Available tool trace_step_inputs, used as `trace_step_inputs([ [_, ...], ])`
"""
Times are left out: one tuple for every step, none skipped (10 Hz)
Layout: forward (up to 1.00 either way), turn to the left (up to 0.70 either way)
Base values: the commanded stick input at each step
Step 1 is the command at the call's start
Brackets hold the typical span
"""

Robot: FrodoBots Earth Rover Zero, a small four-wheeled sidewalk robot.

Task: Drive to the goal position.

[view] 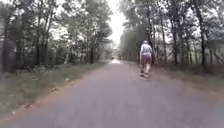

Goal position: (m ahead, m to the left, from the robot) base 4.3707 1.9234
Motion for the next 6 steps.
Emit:
trace_step_inputs([
  [0.70,0.00],
  [0.70,0.00],
  [0.70,0.00],
  [0.70,0.00],
  [0.70,0.00],
  [0.70,0.00],
])
